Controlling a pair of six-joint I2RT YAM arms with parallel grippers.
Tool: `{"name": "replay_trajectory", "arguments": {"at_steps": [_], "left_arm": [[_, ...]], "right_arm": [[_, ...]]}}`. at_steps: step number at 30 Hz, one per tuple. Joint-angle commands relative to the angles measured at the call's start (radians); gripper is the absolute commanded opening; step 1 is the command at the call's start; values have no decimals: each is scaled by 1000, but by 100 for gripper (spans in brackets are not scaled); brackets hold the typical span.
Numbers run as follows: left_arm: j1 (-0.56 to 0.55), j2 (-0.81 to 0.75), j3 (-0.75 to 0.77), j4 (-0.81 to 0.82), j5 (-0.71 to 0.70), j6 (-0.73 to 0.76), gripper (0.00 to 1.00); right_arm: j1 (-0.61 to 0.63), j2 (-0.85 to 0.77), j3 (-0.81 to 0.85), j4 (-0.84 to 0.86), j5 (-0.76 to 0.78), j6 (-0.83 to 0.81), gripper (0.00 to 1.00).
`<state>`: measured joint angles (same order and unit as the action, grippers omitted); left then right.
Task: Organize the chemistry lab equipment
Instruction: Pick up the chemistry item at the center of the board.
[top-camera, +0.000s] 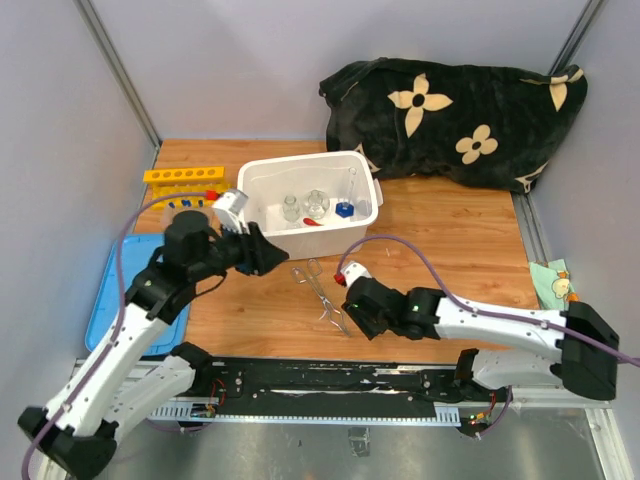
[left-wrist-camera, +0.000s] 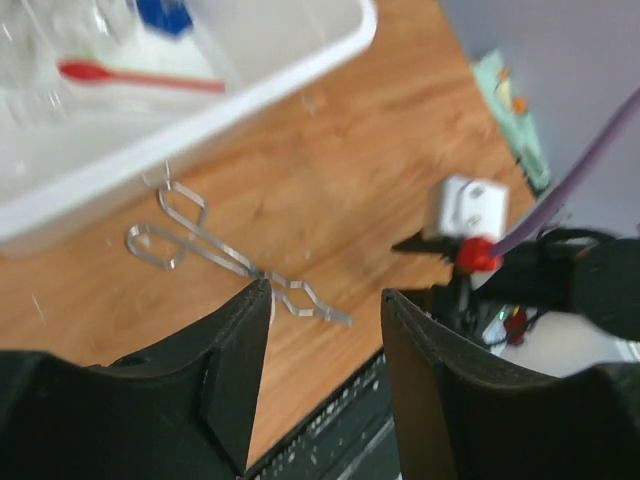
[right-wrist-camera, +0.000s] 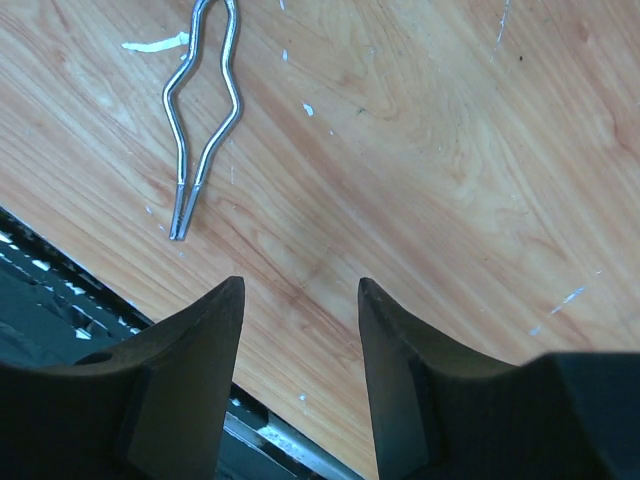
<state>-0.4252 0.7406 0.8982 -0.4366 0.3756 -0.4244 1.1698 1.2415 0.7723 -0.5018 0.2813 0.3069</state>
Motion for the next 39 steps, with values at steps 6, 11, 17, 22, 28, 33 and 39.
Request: {"name": "replay_trajectory", "arguments": {"at_steps": [6,11,17,22,28,33,39], "left_arm": [[-267,165,-28,-93,-258,-30,52],[-272,251,-94,-78,-273,-31,53],[-274,240,-166,-17,-301,-56,53],[-274,261,-177,-4,-306,-60,54],[-274,287,-192,39,-285,-64,54],[-274,326,-194,57,-274,-50,54],[-274,366,-203,90,-258,-48,54]], "right_arm": [[96,-56,-94,147,66,115,50],[162,48,-50,234,67,20,48],[177,120,-102,370,57,-26,45],[176,176,-92,361,42,-22,42],[176,196,-110,349,46,-3,40],[176,205,-123,333,57,15,27],[176,166,-155,254,81,58,6]]}}
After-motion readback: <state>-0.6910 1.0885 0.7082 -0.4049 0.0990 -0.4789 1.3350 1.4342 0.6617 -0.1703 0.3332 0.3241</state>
